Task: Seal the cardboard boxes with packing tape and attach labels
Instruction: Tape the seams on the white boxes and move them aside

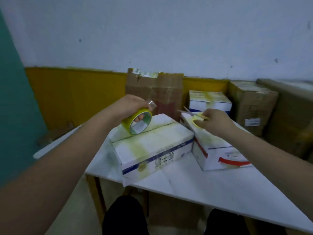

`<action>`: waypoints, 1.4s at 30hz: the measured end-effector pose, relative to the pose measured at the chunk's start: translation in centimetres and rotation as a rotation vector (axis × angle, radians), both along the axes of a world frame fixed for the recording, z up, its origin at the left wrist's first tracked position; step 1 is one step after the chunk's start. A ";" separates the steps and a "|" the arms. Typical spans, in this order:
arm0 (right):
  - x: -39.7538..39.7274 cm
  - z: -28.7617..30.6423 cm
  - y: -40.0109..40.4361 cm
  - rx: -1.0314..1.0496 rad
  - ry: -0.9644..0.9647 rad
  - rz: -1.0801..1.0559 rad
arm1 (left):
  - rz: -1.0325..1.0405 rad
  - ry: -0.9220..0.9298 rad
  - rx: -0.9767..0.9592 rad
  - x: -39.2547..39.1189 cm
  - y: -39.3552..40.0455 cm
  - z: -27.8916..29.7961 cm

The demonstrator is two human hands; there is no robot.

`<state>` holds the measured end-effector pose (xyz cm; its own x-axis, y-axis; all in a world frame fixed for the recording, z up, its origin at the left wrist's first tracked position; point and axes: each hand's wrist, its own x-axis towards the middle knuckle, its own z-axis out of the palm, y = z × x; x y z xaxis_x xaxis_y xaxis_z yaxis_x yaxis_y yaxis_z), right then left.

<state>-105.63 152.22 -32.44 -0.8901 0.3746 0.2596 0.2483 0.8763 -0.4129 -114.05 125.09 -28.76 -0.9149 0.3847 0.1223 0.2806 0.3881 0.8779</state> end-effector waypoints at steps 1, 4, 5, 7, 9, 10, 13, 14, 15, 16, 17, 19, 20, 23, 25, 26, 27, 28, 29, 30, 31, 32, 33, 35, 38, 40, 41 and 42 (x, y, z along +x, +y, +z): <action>0.2 -0.6 2.2 0.087 -0.027 -0.055 | -0.022 -0.011 0.048 0.0 1.4 0.1; -0.3 -2.0 6.8 0.244 -0.273 -0.142 | -0.069 -0.082 0.178 0.4 5.2 -0.2; -0.5 -2.1 7.2 0.260 -0.393 -0.161 | -0.069 -0.114 0.219 0.6 6.3 -0.5; -0.8 -1.9 7.0 0.314 -0.543 -0.172 | -0.052 -0.170 0.277 1.0 8.0 -0.9; -0.6 -1.7 6.4 0.411 -0.382 -0.109 | -0.046 -0.210 0.318 1.3 8.8 -1.2; -0.5 -1.4 5.8 0.368 -0.206 -0.058 | -0.052 -0.219 0.334 1.4 8.8 -1.3; -0.5 0.9 0.8 -0.033 0.219 0.234 | -0.068 -0.217 0.362 1.5 7.7 -1.1; -0.7 2.0 -1.7 -0.167 0.246 0.342 | -0.069 -0.206 0.364 1.6 6.9 -1.1; -1.1 2.9 -4.0 -0.276 0.250 0.428 | -0.062 -0.193 0.364 1.8 5.9 -1.0; -1.7 3.4 -6.1 -0.352 0.249 0.477 | -0.048 -0.180 0.360 2.1 4.9 -0.9; -2.4 3.7 -8.1 -0.391 0.260 0.505 | -0.029 -0.168 0.359 2.3 3.5 -0.7; -4.0 4.1 -11.9 -0.468 0.298 0.519 | 0.023 -0.131 0.363 2.8 0.1 -0.5; -4.8 4.3 -13.7 -0.540 0.310 0.529 | 0.050 -0.108 0.357 3.1 -1.9 -0.4; -6.2 4.2 -19.5 -0.617 0.313 0.609 | 0.148 -0.062 0.284 4.0 -8.3 -0.6; -6.5 3.7 -23.2 -0.442 0.310 0.691 | 0.216 -0.050 0.196 4.8 -12.2 -1.2; -6.5 3.2 -25.0 -0.340 0.292 0.734 | 0.243 -0.057 0.156 5.1 -13.9 -1.7; -6.6 2.7 -26.6 -0.266 0.273 0.761 | 0.265 -0.085 0.133 5.4 -15.6 -2.3; -6.7 2.0 -28.1 -0.219 0.255 0.778 | 0.272 -0.122 0.128 5.6 -17.1 -3.0; -7.0 1.1 -29.4 -0.198 0.230 0.781 | 0.272 -0.179 0.145 5.7 -18.5 -3.9; -7.3 0.1 -30.5 -0.187 0.194 0.779 | 0.279 -0.233 0.161 5.5 -19.8 -5.2; -7.7 -1.0 -31.6 -0.196 0.139 0.770 | 0.287 -0.280 0.167 5.3 -21.0 -6.5; -8.2 -2.1 -32.6 -0.215 0.067 0.755 | 0.312 -0.313 0.150 5.0 -21.9 -7.8; -8.8 -3.3 -33.6 -0.237 -0.011 0.720 | 0.348 -0.334 0.126 4.6 -22.8 -9.2; -10.1 -5.4 -35.3 -0.207 -0.163 0.636 | 0.388 -0.347 0.035 4.1 -23.7 -11.7; -11.4 -7.8 -37.0 -0.110 -0.305 0.561 | 0.391 -0.421 -0.059 3.0 -24.1 -15.5; -11.9 -9.1 -37.7 -0.106 -0.337 0.511 | 0.396 -0.440 -0.059 2.4 -23.6 -17.4; -12.1 -9.7 -37.9 -0.116 -0.342 0.477 | 0.399 -0.432 -0.032 2.2 -23.3 -18.1; -12.3 -10.5 -38.0 -0.137 -0.335 0.445 | 0.393 -0.420 -0.009 2.0 -22.9 -18.7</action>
